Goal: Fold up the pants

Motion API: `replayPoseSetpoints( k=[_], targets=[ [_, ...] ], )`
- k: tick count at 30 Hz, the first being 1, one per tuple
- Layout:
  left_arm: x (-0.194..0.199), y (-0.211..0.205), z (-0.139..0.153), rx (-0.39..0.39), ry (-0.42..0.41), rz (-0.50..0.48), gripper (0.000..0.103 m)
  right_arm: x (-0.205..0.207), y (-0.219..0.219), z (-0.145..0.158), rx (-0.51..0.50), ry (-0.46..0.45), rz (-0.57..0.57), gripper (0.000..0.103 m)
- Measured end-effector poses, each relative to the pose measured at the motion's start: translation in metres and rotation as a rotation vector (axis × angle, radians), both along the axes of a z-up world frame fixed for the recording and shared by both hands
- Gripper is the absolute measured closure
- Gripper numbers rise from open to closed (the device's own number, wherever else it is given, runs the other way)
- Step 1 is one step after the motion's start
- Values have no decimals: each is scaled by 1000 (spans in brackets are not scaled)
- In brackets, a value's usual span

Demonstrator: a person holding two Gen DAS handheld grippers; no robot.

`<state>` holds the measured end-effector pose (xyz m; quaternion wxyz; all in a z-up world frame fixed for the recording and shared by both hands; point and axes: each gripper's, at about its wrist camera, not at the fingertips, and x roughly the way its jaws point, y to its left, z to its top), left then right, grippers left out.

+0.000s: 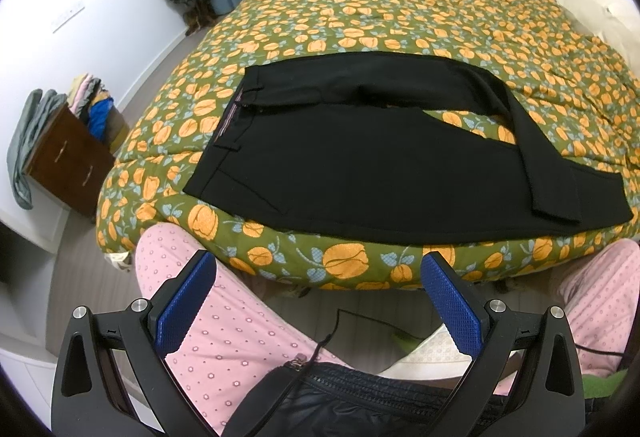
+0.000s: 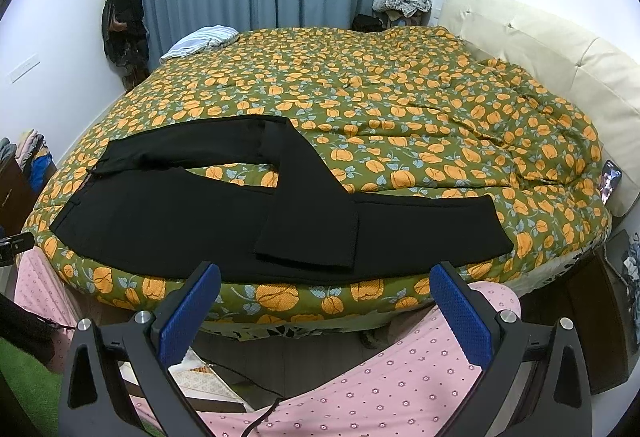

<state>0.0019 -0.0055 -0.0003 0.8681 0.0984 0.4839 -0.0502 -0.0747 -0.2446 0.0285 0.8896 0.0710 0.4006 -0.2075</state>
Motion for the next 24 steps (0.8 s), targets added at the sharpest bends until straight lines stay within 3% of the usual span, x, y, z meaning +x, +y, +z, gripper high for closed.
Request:
replayPoseSetpoints(
  k=[24],
  targets=[
    [-1,1,1,-5,-2,1,1,3,3,1,4,-1,15,0]
  ],
)
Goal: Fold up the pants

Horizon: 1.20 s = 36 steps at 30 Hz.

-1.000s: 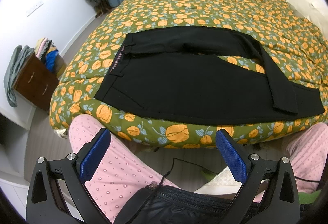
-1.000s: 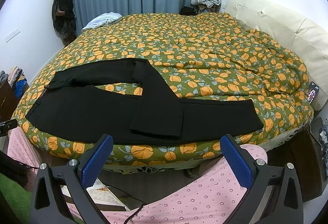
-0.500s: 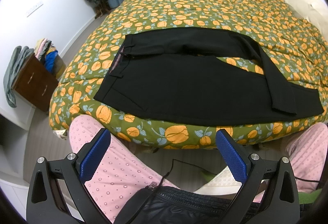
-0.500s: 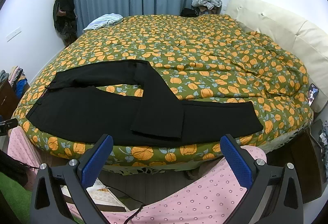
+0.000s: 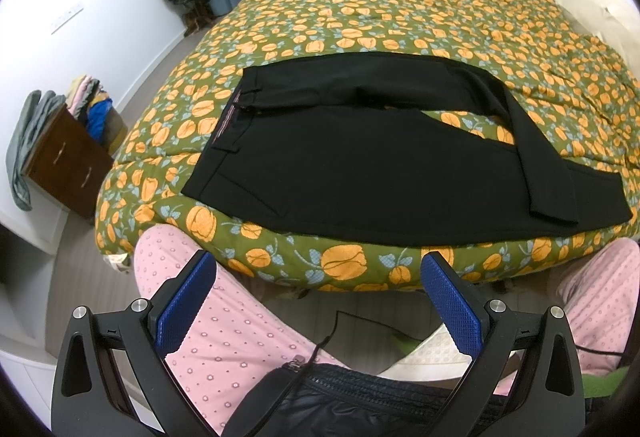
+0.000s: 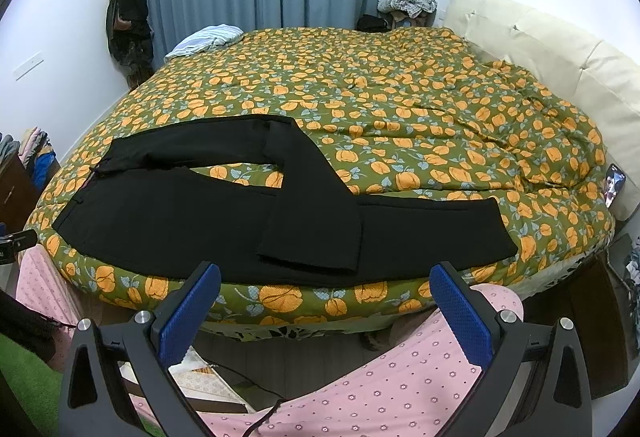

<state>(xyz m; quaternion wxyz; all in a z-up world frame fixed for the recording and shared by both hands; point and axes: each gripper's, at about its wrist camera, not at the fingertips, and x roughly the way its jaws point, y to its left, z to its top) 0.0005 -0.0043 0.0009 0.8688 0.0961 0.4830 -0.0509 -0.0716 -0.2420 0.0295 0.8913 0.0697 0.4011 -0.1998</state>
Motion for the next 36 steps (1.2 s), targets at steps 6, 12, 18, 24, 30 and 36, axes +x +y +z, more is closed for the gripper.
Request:
replayPoseSetpoints(
  k=[6,12,18,24,30,36],
  targets=[
    [0,0,0,-1,1,-2,1,0,-1,-2,1,1,2,0],
    [0,0,0,-1,1,-1,1,-1,0,-2,-11,-1,0,0],
    [1,-1,1,-1,1,-5,1,-3,-1,-3,-11,-2,1,0],
    [0,-1,1,-1,1,-4,1,-4,-1,-4,-7,-1,1,0],
    [0,-1,1,-1,1,-3,1,-4,0,-4,-8,1,3,0],
    [0,-2,1,-1,1,-4,1,-2,1,-5,-6,4,5,0]
  ],
)
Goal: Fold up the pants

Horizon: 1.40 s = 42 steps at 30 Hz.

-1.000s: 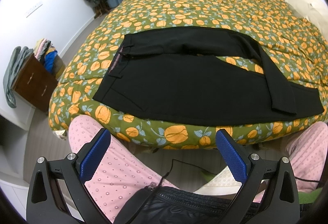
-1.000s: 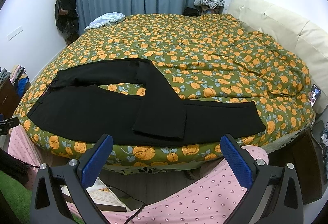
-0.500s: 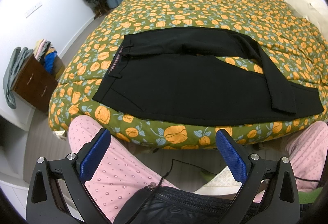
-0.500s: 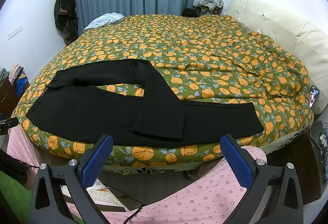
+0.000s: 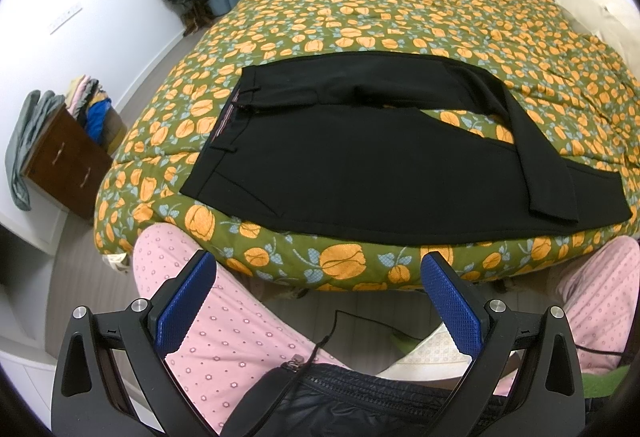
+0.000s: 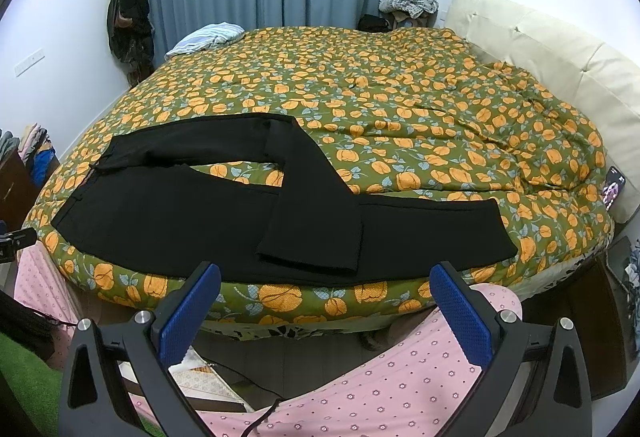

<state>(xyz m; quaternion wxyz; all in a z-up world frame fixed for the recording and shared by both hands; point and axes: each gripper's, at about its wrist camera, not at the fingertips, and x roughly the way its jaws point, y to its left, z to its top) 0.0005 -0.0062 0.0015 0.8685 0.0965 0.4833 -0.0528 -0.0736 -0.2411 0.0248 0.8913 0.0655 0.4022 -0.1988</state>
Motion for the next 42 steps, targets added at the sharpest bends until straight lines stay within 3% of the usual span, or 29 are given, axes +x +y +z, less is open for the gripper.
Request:
replayPoseSetpoints(
  k=[42],
  targets=[
    [0,-2,-4,-1,7,-2,1,10,9,-5,7,19,22,0]
  ],
)
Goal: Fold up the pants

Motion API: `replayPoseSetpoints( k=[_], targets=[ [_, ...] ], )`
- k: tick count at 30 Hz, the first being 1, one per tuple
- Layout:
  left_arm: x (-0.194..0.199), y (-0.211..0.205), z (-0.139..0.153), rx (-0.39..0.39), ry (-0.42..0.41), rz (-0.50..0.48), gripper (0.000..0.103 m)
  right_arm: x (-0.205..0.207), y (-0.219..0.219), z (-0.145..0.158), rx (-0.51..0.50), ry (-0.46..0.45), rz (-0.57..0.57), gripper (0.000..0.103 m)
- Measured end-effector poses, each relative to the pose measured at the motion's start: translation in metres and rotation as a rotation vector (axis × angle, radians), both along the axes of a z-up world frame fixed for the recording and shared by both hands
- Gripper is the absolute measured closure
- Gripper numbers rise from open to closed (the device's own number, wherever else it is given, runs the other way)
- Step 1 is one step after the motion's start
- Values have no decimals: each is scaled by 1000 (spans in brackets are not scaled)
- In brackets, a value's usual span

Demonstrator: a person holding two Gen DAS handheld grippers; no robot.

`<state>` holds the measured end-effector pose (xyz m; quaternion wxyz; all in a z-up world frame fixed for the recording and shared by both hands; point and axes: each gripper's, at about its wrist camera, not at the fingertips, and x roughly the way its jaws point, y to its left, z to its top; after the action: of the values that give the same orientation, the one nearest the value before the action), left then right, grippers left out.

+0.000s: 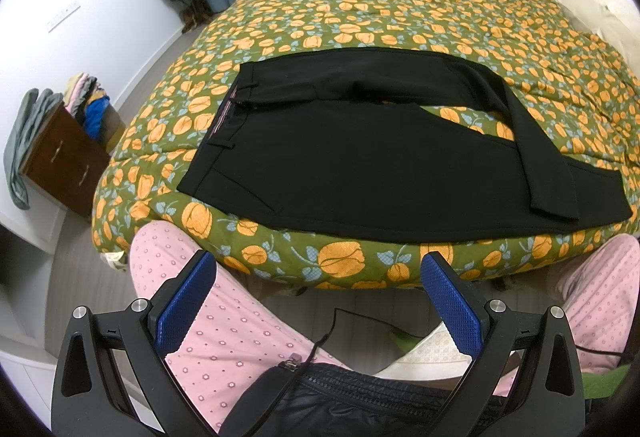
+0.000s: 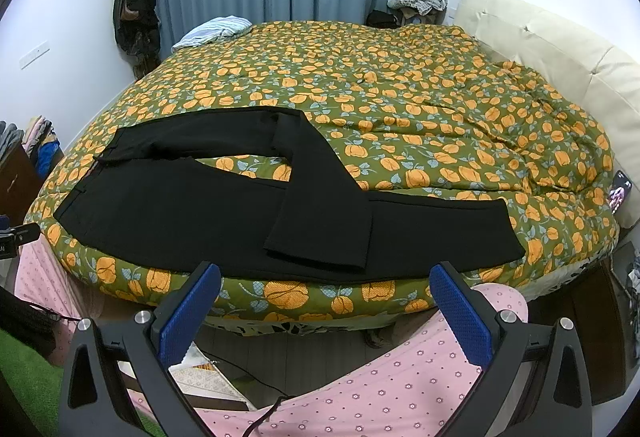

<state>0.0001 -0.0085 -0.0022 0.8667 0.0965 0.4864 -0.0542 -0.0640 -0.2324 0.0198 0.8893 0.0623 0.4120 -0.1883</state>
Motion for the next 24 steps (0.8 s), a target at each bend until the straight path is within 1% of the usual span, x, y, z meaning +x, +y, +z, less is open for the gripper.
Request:
replayPoseSetpoints(
  k=[24],
  targets=[
    [1,0,-1,-2,2,1,1,-4,-7,5,-8,-6,-4,0]
  ],
)
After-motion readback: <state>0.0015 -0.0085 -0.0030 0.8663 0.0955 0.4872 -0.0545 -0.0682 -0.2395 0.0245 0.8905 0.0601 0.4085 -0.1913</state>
